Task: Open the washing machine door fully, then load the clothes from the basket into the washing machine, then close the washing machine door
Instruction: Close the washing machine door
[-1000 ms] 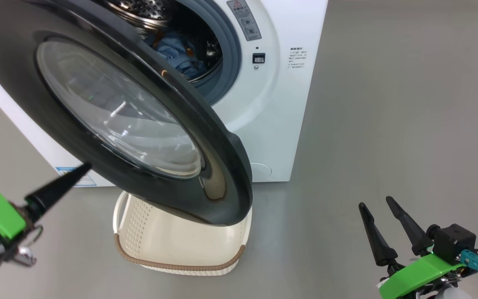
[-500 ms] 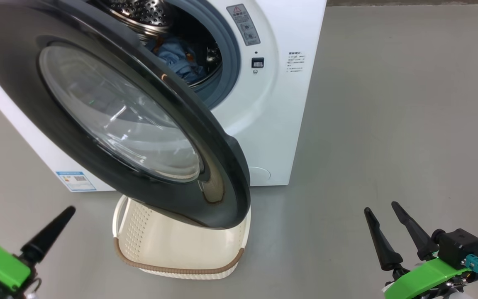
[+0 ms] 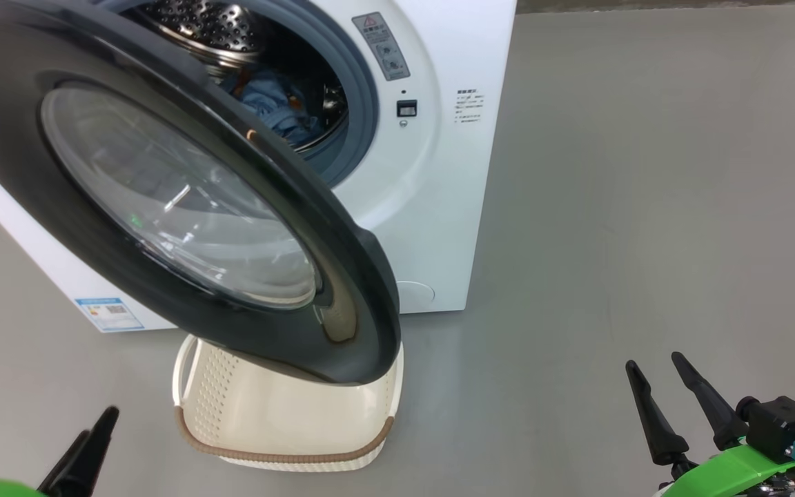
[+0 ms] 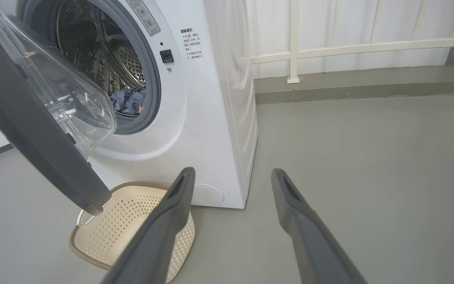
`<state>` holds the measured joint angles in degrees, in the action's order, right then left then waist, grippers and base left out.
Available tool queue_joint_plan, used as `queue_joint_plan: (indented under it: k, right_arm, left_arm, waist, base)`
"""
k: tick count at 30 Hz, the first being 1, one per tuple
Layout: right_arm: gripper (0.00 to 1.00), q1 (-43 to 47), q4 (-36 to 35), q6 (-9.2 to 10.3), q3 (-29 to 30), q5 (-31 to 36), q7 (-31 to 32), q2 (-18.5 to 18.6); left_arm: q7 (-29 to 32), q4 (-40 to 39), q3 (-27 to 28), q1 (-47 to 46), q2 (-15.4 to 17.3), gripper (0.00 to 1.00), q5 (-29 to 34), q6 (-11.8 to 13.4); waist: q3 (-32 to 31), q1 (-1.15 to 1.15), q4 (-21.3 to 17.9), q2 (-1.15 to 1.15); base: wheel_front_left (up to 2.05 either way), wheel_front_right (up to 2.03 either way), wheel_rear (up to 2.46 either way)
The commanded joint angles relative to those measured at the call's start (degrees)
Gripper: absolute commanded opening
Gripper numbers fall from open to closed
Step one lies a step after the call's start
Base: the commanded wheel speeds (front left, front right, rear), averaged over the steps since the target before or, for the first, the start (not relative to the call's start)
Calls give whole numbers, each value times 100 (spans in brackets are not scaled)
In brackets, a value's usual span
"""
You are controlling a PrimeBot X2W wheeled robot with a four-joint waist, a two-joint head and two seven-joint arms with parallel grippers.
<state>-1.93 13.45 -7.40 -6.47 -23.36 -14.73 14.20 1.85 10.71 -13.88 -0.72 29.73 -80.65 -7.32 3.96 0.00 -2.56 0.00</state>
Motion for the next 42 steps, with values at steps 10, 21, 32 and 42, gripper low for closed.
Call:
queue_joint_plan:
  k: [10, 21, 32, 42]
  right_arm:
    - [100, 154, -82, -9, 58, -52, -27, 160]
    - [100, 229, -70, -9, 169, -61, -27, 175]
    - [100, 250, -78, -9, 216, -60, -27, 175]
    - [100, 232, -88, -9, 242, -49, -27, 151]
  left_arm:
    - [-1578, 389, -640, -34, 574, 100, 723, -17]
    - [-1683, 540, 0, -87, 31, 100, 2423, -17]
    - [-1684, 151, 882, 138, -688, 100, 4212, -17]
    - [-1685, 46, 1099, 229, -1016, 100, 4757, -17]
  waist:
    - [-61, 0, -154, 0]
    - [-98, 0, -142, 0]
    - [-151, 0, -118, 0]
    - [-80, 0, -92, 0]
  base:
    - [0, 0, 0]
    - [0, 0, 0]
    - [0, 0, 0]
    - [0, 0, 0]
